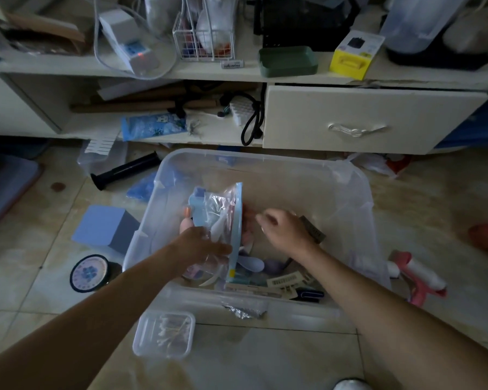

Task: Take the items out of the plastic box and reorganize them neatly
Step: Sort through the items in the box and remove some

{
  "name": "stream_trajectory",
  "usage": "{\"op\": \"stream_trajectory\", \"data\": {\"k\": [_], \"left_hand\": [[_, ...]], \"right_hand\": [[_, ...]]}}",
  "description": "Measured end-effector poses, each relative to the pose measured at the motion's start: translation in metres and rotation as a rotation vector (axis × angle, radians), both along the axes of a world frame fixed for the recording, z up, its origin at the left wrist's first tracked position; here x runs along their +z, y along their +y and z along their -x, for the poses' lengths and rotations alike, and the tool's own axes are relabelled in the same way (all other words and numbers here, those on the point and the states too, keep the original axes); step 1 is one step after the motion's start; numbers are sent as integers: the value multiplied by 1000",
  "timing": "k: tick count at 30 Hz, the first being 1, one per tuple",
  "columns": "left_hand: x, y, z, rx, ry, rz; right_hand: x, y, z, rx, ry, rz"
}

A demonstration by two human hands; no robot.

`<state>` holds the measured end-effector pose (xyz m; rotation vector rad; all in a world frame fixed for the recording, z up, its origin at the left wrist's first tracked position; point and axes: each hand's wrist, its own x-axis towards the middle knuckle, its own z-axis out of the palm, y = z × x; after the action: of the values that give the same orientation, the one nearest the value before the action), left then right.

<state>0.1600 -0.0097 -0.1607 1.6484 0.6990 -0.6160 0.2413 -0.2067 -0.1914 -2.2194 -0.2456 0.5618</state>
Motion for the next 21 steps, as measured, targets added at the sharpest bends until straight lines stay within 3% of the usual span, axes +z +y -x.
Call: {"op": "stream_trajectory", "data": {"k": [2,3,7,9,12,14,15,16,19,21], "left_hand": [[3,4,2,7,5,41],[5,8,3,23,3,54],[14,25,7,58,-43,75],[16,32,11,61,-42,98],[16,21,16,110,-9,38],[7,6,23,142,-50,-408],[5,0,29,94,-153,-635],[3,-3,35,-21,-299,-745],[1,-8,45,-524,-557,-735],[6,-13,43,-622,-649,-728]], "right_hand": [[30,14,-5,11,503,-317],[42,18,-8,58,632,-361],[57,31,-5,193,813,-207],[52,39,9,219,919,-233],[37,54,36,64,884,-315],[23,60,48,-154,777,-341],[19,60,52,-235,730,-337],[12,59,52,-279,687,-323],[10,50,53,-354,601,-254],[14,47,53,-366,561,-214]]}}
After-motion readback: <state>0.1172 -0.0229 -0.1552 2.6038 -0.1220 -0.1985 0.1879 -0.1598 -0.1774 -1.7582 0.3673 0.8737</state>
